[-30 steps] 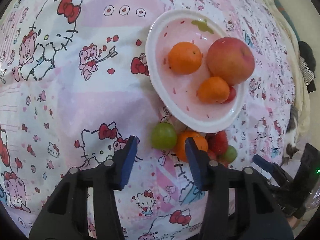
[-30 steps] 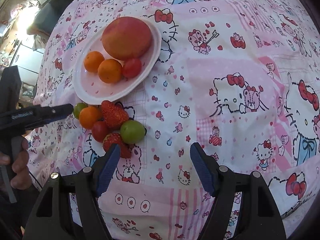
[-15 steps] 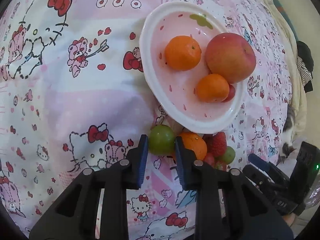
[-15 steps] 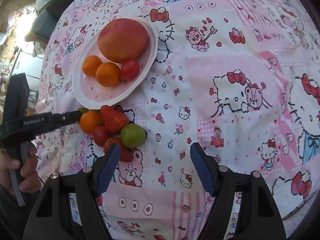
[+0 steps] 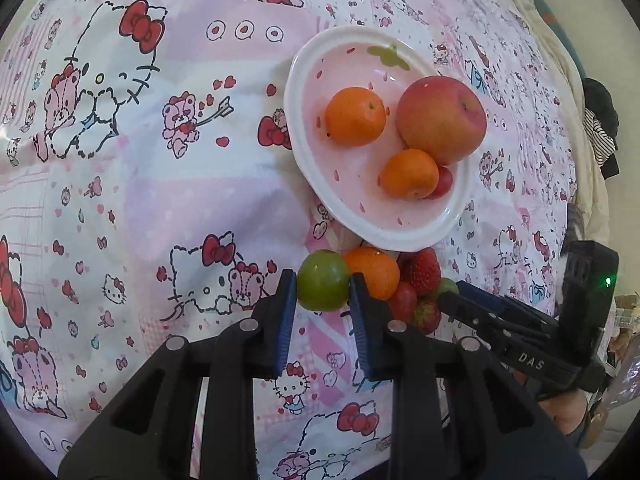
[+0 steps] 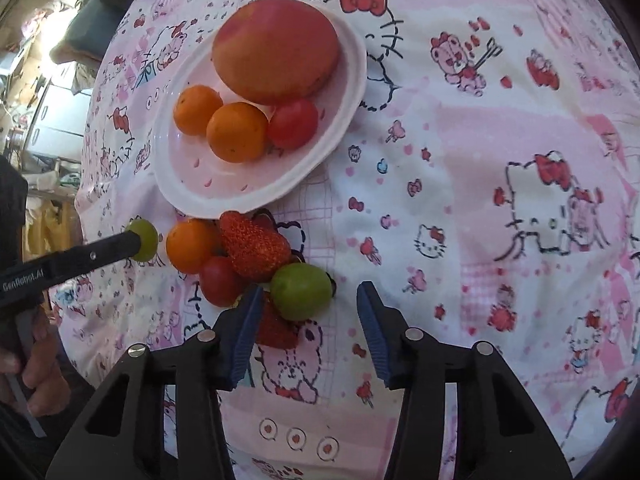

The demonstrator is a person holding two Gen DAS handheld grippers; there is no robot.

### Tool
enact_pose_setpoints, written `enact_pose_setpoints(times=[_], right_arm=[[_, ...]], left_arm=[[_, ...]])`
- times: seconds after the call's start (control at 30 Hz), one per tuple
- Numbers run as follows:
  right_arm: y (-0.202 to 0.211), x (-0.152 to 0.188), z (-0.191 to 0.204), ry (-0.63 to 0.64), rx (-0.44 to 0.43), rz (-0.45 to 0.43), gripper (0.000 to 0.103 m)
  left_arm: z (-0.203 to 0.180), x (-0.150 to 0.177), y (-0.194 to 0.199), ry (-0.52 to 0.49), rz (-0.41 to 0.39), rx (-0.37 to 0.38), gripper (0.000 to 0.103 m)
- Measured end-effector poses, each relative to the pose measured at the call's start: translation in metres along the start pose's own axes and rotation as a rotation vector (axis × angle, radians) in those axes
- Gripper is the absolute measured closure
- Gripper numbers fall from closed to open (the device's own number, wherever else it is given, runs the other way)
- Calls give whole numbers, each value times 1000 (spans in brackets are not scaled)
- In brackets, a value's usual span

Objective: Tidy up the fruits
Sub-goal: 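Grasp a green lime with the left tool while the right tool grasps another lime, then place the lime on the plate with the left tool while the right tool places its lime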

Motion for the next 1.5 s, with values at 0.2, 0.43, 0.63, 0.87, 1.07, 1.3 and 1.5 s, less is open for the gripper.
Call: enact_pose_setpoints(times=[0.2, 0.43, 0.63, 0.87, 1.07, 1.3, 1.5], right_arm=[[-2, -1, -2, -30, -49, 18, 72], [15, -1, -12, -58, -78, -17, 74], [49, -3, -1, -58, -136, -113, 74], [77, -21, 35, 43, -150, -218, 74], [83, -58, 44, 49, -150, -262, 74], [68, -94, 50, 35, -152, -258, 74], [61, -122, 61, 54, -140, -260, 74]], left_arm=[[-2, -2, 0, -4, -5, -4, 80], [-4, -3, 3, -11, -18, -8, 80], [-4, -8, 23, -35, -71, -26, 80], [-7, -39, 47, -67, -143, -62, 80], [-7, -73, 41, -79, -151, -97, 80], [-18, -105, 8, -111, -55, -60, 80], [-24, -130, -10, -140, -9, -48, 80]])
Point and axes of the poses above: each gripper's, at about its wrist camera, not at the fingertips, and y roughly against the way its jaws point, z to its left, x to its underside, the point moved 6 cm from there along -y, roughly the way its jaws point, and after that the axes turned 10 degrees about -y, right-handed, at the moved point
